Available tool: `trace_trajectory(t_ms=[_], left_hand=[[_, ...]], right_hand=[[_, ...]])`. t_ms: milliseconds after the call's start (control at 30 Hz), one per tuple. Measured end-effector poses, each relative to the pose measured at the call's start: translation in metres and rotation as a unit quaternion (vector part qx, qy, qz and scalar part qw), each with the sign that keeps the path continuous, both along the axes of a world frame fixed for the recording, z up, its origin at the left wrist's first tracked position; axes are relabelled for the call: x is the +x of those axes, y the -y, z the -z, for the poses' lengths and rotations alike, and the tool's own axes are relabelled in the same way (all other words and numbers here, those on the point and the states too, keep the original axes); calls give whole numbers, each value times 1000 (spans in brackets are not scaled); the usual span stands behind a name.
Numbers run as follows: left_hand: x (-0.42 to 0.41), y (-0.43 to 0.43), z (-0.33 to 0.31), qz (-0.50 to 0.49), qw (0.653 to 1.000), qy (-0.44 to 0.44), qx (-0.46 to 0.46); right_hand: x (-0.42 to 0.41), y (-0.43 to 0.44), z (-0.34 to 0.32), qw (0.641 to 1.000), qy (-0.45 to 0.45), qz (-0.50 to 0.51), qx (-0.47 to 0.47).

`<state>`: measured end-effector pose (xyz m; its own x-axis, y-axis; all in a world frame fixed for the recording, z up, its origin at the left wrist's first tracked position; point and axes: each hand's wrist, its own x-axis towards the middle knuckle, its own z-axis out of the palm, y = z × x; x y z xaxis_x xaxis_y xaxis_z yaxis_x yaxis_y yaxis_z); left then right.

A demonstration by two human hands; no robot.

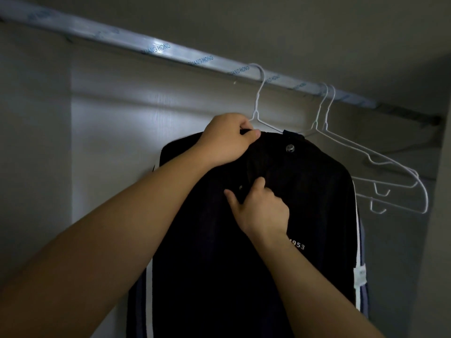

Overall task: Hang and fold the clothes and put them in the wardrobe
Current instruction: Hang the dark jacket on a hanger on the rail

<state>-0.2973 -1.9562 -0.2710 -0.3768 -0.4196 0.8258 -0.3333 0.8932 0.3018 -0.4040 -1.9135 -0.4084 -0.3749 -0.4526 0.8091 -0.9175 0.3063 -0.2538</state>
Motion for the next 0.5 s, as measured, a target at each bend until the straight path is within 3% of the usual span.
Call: trace_trajectory(t_ms=[200,333,500], left_hand=[[-8,-6,-7,35,989,-112,92],[2,-14,2,96,982,-150,60],[25,-9,27,38,960,-276,9]], right_hand=[[4,5,-6,998,23,-52,-21],[7,-2,-1,993,26,-99,-52],[12,-7,8,988,42,-117,-94]])
